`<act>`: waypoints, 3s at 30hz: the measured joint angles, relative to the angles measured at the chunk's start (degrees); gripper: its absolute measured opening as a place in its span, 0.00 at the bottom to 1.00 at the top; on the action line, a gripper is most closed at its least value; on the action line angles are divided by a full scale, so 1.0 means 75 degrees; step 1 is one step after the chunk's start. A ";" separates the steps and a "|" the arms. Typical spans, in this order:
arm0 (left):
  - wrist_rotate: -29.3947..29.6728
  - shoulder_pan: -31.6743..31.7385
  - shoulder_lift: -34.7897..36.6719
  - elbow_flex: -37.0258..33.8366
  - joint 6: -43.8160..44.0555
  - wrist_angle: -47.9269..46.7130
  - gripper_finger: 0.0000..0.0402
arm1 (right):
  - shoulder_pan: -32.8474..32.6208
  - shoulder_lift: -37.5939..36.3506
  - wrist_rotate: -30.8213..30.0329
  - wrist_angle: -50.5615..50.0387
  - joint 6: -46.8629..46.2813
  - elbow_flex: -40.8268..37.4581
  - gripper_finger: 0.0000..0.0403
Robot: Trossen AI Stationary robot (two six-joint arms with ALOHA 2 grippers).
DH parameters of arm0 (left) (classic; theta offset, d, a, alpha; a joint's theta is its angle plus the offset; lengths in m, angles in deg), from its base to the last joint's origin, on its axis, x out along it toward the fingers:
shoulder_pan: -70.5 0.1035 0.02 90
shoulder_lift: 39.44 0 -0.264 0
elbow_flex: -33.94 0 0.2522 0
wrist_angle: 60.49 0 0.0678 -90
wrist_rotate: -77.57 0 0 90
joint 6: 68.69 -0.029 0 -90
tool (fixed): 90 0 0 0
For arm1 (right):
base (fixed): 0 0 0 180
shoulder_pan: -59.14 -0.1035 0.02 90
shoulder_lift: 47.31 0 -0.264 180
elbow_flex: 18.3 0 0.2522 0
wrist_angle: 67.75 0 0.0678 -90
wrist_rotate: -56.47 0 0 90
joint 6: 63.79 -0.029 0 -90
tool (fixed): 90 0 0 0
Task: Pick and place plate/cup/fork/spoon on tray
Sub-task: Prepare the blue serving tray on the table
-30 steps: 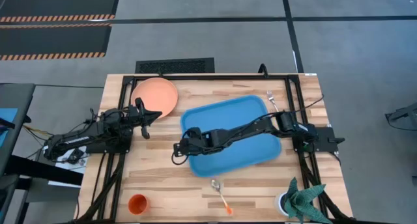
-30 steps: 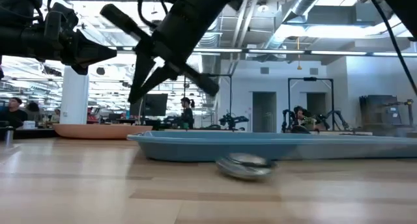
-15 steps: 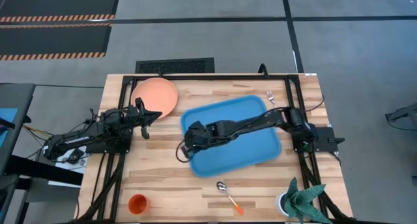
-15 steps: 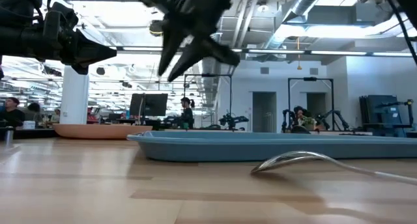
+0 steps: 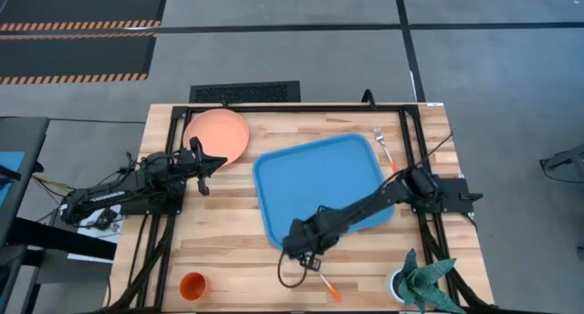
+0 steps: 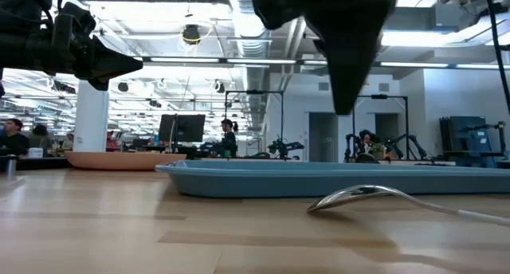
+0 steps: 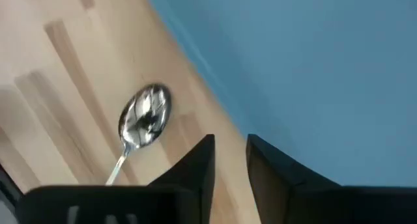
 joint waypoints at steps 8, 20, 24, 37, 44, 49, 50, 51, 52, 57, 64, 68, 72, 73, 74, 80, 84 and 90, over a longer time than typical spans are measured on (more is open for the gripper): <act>-0.0003 0.0000 0.0000 -0.0003 -0.0028 0.0016 0.00 | -0.0113 0.0175 -0.0247 -0.0029 0.0778 -0.1009 0.41; -0.0006 0.0001 0.0000 -0.0001 -0.0061 0.0016 0.00 | -0.0091 0.0170 -0.0634 0.0342 0.1310 -0.1618 0.28; -0.0006 0.0001 0.0000 -0.0001 -0.0061 0.0016 0.00 | -0.0017 0.0167 -0.0687 0.0682 0.1447 -0.1563 0.17; -0.0003 0.0003 0.0000 0.0000 -0.0061 0.0025 0.00 | 0.0063 0.0167 -0.0552 0.1329 0.1846 -0.1122 0.10; -0.0003 0.0000 0.0000 -0.0002 -0.0061 0.0028 0.00 | -0.0011 0.0167 -0.0552 0.1983 0.2476 -0.1117 0.10; 0.0098 0.0001 0.0000 -0.0002 -0.0061 0.0025 0.00 | -0.0011 0.0167 -0.0553 0.2365 0.2683 -0.1114 0.11; 0.0114 0.0003 0.0000 -0.0001 -0.0061 0.0022 0.00 | -0.0011 0.0167 -0.0552 0.2405 0.2725 -0.1114 0.11; 0.0152 0.0003 0.0000 -0.0003 -0.0061 0.0022 0.00 | -0.0011 0.0167 -0.0552 0.2432 0.2776 -0.1114 0.11; 0.0154 0.0000 0.0000 -0.0003 -0.0061 0.0019 0.00 | -0.0011 0.0167 -0.0552 0.2445 0.2799 -0.1114 0.11; 0.0157 0.0003 0.0000 -0.0003 -0.0061 0.0019 0.00 | 0.0039 0.0167 -0.0484 0.2706 0.2891 -0.1114 0.11; 0.0166 0.0003 0.0000 0.0000 -0.0061 0.0014 0.00 | 0.0045 0.0167 -0.0275 0.2740 0.3026 -0.1114 0.11; 0.0169 0.0000 0.0000 -0.0002 -0.0061 -0.0019 0.00 | 0.0050 0.0167 -0.0234 0.2742 0.3029 -0.1114 0.11; 0.0171 0.0000 0.0000 -0.0003 -0.0061 -0.0019 0.00 | 0.0050 0.0167 -0.0234 0.2748 0.3026 -0.1114 0.11; 0.0170 0.0000 -0.0001 -0.0002 -0.0061 -0.0019 0.00 | 0.0050 0.0167 -0.0232 0.2755 0.3023 -0.1114 0.12; 0.0170 0.0002 -0.0002 -0.0003 -0.0061 -0.0019 0.00 | 0.0051 0.0167 -0.0231 0.2774 0.3022 -0.1114 0.12; 0.0169 0.0000 -0.0003 0.0000 -0.0061 -0.0025 0.00 | 0.0133 0.0167 0.0004 0.2920 0.2908 -0.1114 0.14; 0.0172 0.0000 -0.0001 -0.0001 -0.0061 -0.0030 0.00 | 0.0166 0.0167 0.0013 0.2969 0.2783 -0.1114 0.14; 0.0169 0.0002 -0.0003 -0.0003 -0.0061 -0.0033 0.00 | 0.0201 0.0167 0.0017 0.2976 0.2449 -0.1111 0.15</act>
